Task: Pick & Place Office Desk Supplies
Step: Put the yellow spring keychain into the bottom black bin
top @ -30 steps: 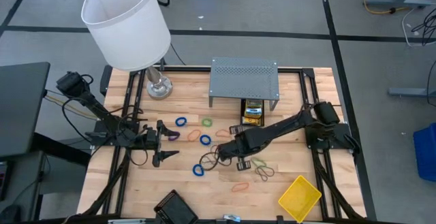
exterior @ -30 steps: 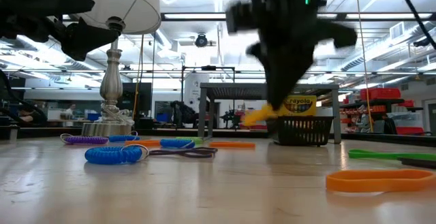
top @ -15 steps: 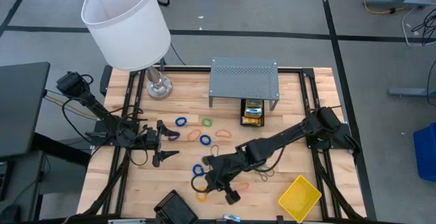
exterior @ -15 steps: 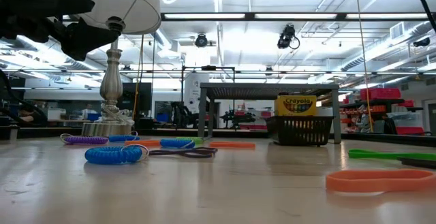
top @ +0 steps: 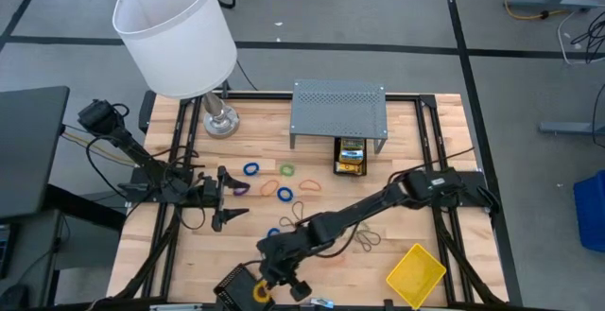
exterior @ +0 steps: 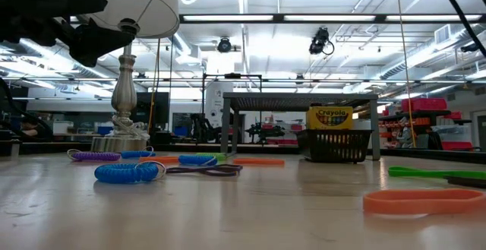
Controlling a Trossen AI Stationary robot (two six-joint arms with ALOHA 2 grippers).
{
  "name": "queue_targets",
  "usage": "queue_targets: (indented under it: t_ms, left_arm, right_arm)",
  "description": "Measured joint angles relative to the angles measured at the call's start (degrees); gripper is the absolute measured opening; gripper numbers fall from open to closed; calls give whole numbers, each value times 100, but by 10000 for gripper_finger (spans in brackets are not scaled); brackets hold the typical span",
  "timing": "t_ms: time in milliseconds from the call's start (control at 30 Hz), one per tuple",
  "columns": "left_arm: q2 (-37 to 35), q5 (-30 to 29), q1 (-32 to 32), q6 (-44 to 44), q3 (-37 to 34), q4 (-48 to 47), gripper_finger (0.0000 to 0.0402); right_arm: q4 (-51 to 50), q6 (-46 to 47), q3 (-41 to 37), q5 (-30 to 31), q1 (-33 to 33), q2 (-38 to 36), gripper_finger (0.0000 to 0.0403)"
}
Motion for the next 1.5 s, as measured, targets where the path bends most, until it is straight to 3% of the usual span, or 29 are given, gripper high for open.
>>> queue_targets:
  t_ms: [200, 667, 900, 967, 1033, 1167, 1267, 1333, 1500]
  left_arm:
    - [0, 3, 0, 1, -1, 46, 346]
    - [0, 172, -6, -58, -1, 110, 346]
    - [0, 1001, -320, -262, 247, 95, 339]
    - [0, 1057, -558, -89, 419, 31, 331]
    - [-2, 973, -781, 46, 602, -150, 325]
    - [-2, 354, -1104, -71, 829, -646, 320]
    - [-2, -17, -1189, -469, 832, -842, 319]
    - [0, -152, -1170, -768, 832, -973, 319]
    - [0, -432, -1134, -1111, 832, -985, 319]
  right_arm:
    - [-353, -151, 676, 12, -36, 534, 0]
    - [-237, -211, 722, -189, -33, 583, 0]
    - [-346, -360, 722, -96, -11, 554, 0]
    - [-469, -429, 722, 267, 15, 511, 0]
    - [-665, -483, 722, 1008, 42, 446, 0]
    - [-964, -742, 722, 3628, 96, 258, 0]
    - [-1001, -1229, 725, 5146, 93, 116, 0]
    - [-1002, -1461, 730, 5575, 63, 78, 0]
    - [-986, -1793, 728, 5998, 3, 77, 0]
